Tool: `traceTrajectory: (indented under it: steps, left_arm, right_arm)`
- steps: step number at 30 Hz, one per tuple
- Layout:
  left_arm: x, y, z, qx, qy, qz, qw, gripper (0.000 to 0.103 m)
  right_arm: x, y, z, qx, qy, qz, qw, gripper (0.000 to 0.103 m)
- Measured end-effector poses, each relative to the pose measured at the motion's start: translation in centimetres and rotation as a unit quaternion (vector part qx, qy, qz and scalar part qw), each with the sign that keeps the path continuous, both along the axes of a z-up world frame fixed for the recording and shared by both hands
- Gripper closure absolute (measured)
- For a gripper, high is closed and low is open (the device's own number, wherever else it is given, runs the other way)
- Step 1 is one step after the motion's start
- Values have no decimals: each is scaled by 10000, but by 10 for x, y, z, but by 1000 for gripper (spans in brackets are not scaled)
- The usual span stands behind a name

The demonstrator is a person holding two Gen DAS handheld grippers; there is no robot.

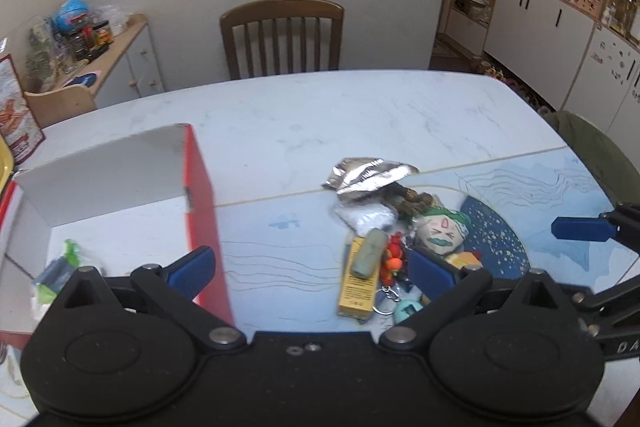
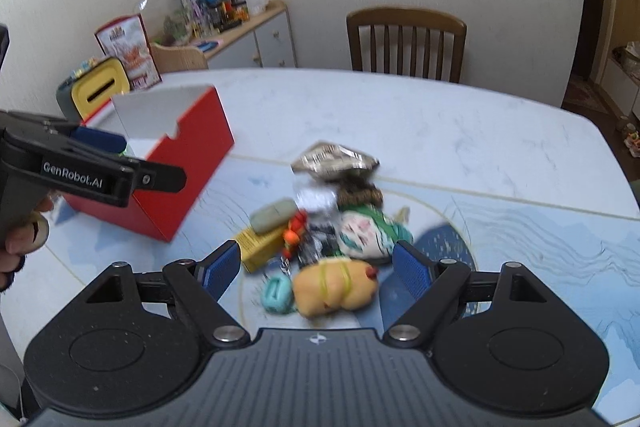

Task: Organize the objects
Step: 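Withdraw both tools from the box back to the item pile, then grasp the green soap bar with the left tool while the right tool grasps the bread toy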

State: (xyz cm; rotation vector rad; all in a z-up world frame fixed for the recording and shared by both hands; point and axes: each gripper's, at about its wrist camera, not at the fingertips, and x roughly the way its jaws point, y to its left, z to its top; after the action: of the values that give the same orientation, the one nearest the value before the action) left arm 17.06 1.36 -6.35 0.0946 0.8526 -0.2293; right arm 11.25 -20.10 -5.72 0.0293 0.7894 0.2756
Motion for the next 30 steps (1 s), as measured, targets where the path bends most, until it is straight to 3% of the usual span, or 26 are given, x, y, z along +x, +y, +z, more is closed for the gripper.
traceTrajectory:
  steps: [13,18,24,30]
  left_arm:
    - [19,-32,-43,156,264,-263,9992,1]
    - [31,-34,-57,-26,396,-275,9988,1]
    - [45,-33,-73,152,391,-237,9988,1]
    - [53,-36,-84,230,429,-335,9983,12]
  right_arm:
    - [17,-4,-45,-211,368,134,9990,20]
    - [25,2,-59,-302,492,258,9980,20]
    - [36,4,-69,-329,614,294,9971,20]
    - [45,5,-76,-345,688,309,9966,20]
